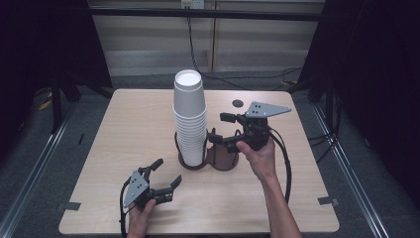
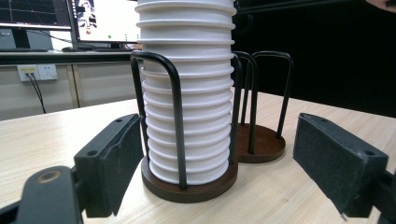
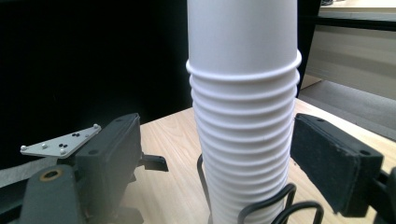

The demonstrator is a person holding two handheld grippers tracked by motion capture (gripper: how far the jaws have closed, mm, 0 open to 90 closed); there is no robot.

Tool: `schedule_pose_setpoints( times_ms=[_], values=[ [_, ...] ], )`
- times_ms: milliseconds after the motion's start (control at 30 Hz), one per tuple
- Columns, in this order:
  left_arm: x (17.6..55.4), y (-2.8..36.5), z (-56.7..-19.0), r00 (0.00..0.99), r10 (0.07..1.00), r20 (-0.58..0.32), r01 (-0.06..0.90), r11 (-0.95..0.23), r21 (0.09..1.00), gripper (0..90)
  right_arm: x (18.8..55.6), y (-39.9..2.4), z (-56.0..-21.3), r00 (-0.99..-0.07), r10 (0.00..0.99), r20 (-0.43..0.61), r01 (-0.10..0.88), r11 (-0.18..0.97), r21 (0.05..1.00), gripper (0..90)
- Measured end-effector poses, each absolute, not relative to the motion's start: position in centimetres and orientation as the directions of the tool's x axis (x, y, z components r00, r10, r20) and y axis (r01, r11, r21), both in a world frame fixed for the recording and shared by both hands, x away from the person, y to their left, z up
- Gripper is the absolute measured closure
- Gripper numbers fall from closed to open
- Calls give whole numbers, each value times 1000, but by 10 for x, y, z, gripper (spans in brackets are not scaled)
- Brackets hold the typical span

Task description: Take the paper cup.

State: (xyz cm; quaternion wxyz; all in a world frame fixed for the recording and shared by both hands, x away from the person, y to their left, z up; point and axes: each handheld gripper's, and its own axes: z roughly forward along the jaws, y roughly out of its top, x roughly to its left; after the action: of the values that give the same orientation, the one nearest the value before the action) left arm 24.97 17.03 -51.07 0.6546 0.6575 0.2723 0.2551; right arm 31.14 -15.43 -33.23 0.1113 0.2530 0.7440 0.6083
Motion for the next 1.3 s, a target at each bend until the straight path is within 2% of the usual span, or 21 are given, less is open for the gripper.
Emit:
schedule_pose_setpoints(
  times_ms=[433, 1300],
  values=[
    [250, 172, -510, 713, 701, -2, 15, -12, 1000, 158, 333, -135, -303, -862, 495, 112, 237, 196, 952, 141],
    [250, 170, -511, 718, 695, -20, 25, 4, 1000, 158, 366, -106, -259, -876, 480, 49, 232, 330, 915, 129]
  ],
)
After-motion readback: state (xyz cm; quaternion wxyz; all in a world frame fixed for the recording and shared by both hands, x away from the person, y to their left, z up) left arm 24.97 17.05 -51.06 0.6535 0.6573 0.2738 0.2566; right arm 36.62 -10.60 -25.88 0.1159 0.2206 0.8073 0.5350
